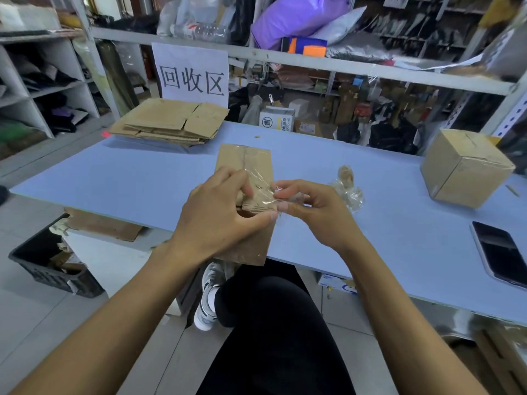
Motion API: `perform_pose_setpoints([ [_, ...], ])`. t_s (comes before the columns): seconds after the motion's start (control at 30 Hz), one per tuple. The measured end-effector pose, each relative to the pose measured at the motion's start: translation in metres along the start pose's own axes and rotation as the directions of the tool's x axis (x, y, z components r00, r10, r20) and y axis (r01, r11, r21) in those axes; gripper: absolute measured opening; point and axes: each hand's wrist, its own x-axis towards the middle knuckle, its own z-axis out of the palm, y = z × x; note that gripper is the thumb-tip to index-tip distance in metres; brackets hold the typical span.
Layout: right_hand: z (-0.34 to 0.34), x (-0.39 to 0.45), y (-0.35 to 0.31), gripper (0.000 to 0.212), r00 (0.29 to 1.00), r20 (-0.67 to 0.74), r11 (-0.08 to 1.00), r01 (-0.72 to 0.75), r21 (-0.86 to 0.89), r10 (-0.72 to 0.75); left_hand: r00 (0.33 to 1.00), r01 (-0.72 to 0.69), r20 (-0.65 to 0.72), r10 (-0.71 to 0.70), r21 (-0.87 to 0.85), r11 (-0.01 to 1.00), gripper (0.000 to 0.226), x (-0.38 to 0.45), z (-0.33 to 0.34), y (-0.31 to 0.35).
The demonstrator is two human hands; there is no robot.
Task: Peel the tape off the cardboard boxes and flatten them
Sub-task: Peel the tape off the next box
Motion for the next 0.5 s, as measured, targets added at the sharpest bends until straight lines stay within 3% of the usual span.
perform_pose_setpoints([
  [0.1,0.002,0.001,-0.001,0.024,0.999,-0.023,0.998,0.045,-0.045,-0.046,0.995,0.08,-0.077,-0.067,0.189,0.979,0.054,-0.007,0.008,0.018],
  [0.2,0.001,0.003,-0.004,0.02,0.998,-0.02,0.992,0.061,-0.112,-0.064,0.984,0.129,-0.146,-0.102,0.188,0.974,0.065,-0.024,0.03,0.027],
  [0.33,0.006,0.001,-0.014,0.02,0.994,-0.058,0.983,0.08,-0.165,-0.091,0.928,0.196,-0.316,-0.195,-0.03,0.98,0.059,-0.031,0.039,0.02],
  [0.43,-0.005,0.007,-0.024,0.024,0.981,-0.176,0.994,0.069,-0.085,-0.083,0.984,0.009,-0.171,-0.042,-0.186,0.983,0.043,-0.023,0.021,-0.001],
  [0.5,-0.021,0.016,-0.027,0.021,0.964,-0.245,0.986,0.072,-0.149,-0.108,0.993,-0.115,-0.022,0.113,-0.165,0.98,0.038,-0.013,0.004,-0.024],
])
